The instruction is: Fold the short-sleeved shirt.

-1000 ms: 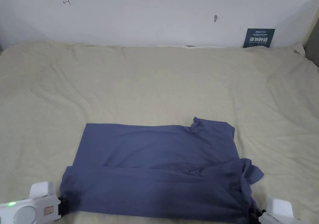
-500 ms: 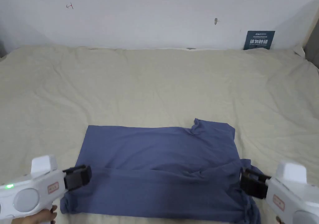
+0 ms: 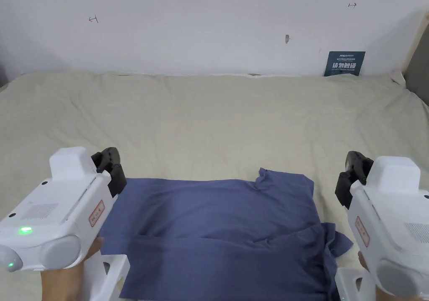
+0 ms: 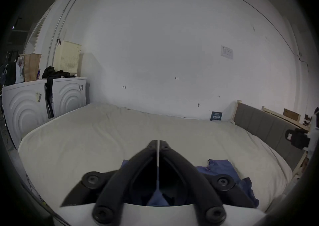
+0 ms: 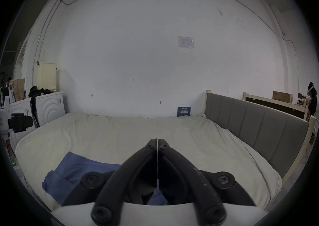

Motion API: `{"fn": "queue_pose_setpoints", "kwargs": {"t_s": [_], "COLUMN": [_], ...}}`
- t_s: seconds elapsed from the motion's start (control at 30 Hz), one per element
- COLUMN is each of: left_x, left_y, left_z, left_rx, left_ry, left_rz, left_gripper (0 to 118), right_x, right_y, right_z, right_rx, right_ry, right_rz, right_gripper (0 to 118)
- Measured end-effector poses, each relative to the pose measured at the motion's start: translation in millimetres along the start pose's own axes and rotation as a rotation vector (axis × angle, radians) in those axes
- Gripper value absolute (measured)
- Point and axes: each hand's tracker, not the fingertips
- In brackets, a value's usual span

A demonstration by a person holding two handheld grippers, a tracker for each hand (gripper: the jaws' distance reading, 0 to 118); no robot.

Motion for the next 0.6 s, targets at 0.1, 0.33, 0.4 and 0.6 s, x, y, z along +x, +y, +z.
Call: {"fn": "queue_pose_setpoints", "kwargs": {"t_s": [0.1, 0.33, 0.4, 0.6], "left_x": [-5.9, -21.4, -30.7, -67.3], "left_y": [-1.7, -3.5, -5.6, -33.4], "left_z": [-9.9, -92.3, -126.1, -235.7], "left_rx": [-0.051, -0.178, -0.253, -0.463], "left_ry": [-0.07, -0.044, -0.051, -0.022], "left_rz": [-0.008, -0.082, -0.064, -0.053], "left_gripper": [0, 0, 0, 7], "right_x": [-1.4, -4.9, -6.3, -12.7], "right_y": [-0.2, 1.8, 0.5, -6.2], "right_z": [-8.5, -42.7, -55.6, -96.5], "right_rx": [0.003, -0.028, -0.039, -0.089], "right_ry": [0.003, 0.011, 0.013, 0.007], "right_rz": [0.003, 0.007, 0.01, 0.018], "right_gripper": [1, 1, 1, 1]}}
